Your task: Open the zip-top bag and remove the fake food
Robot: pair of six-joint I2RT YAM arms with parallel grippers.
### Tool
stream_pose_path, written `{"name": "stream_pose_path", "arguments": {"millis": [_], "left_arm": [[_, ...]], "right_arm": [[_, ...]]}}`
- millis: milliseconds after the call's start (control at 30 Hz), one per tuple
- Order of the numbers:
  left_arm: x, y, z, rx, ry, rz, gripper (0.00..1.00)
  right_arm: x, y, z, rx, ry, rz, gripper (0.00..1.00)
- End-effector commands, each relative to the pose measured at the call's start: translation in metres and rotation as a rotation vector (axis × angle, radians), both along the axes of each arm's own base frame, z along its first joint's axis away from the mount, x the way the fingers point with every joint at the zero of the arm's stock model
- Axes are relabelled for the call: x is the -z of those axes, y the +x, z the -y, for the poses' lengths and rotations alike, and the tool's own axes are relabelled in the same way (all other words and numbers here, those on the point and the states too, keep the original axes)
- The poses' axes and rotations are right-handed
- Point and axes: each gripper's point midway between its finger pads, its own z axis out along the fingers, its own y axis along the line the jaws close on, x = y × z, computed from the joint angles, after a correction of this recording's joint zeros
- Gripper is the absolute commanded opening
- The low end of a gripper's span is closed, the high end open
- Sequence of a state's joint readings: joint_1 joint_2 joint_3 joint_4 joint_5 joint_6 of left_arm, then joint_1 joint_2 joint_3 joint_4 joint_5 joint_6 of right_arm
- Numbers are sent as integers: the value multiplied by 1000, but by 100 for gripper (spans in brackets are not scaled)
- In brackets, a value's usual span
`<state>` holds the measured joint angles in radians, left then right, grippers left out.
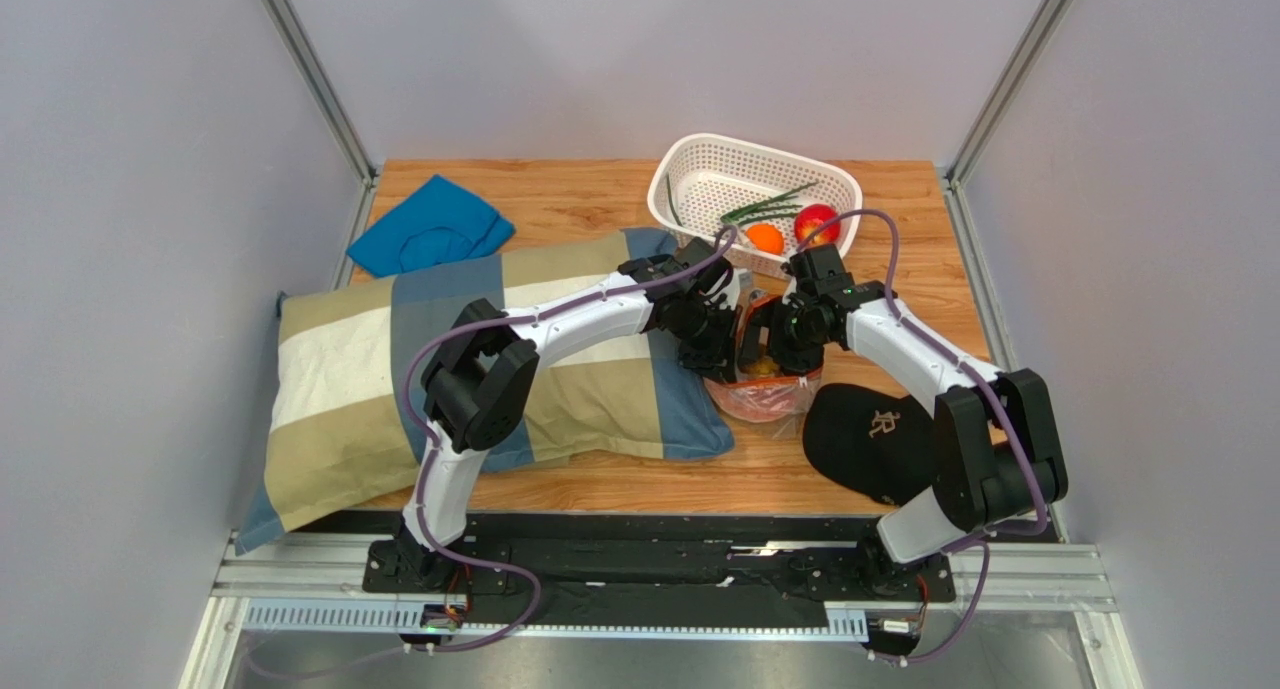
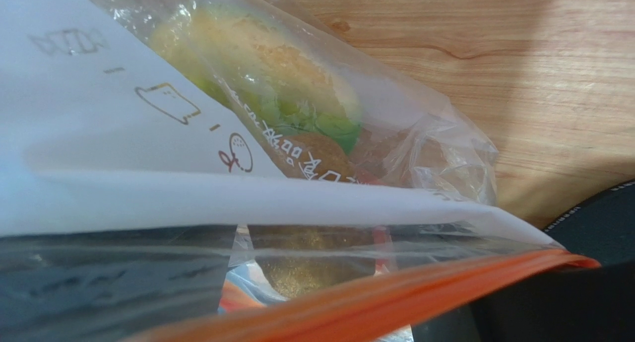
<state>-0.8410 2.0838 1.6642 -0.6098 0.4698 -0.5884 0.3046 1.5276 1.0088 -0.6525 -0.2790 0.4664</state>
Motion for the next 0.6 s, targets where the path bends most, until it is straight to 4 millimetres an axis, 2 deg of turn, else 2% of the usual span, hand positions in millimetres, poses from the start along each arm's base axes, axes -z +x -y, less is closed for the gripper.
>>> {"name": "stream_pose_path", "arguments": {"millis": [0,33,100,133,200,233,333,433,567], "left_arm": [[-6,5,4,17,-23,33,0],[-6,4,4,18,-21,33,0],[-5,3,4,21,-21,30,0],[-6,4,4,21,-24,32,0],[-4,3,3,19,-19,29,0],[-5,3,4,22,-23,30,0],[-6,4,5,22,-28,34,0],[-6,3,4,19,-26,31,0],[-4,1,1,17,-19,30,0]], "right_arm": [[-25,19,1,-54,-38,106,78],[-34,25,0,-61,-40,129,72],[-40,24,2,-75,-60,126,66],[-44,23,1,-82,-64,122,59],[-53,21,2,-83,-76,114,42],[-56,19,1,-88,-71,115,30],[-54,12,0,-79,-58,87,28],[-58,10,-3,-69,-41,82,10],[-100,8,-14,-68,44,122,7]]}}
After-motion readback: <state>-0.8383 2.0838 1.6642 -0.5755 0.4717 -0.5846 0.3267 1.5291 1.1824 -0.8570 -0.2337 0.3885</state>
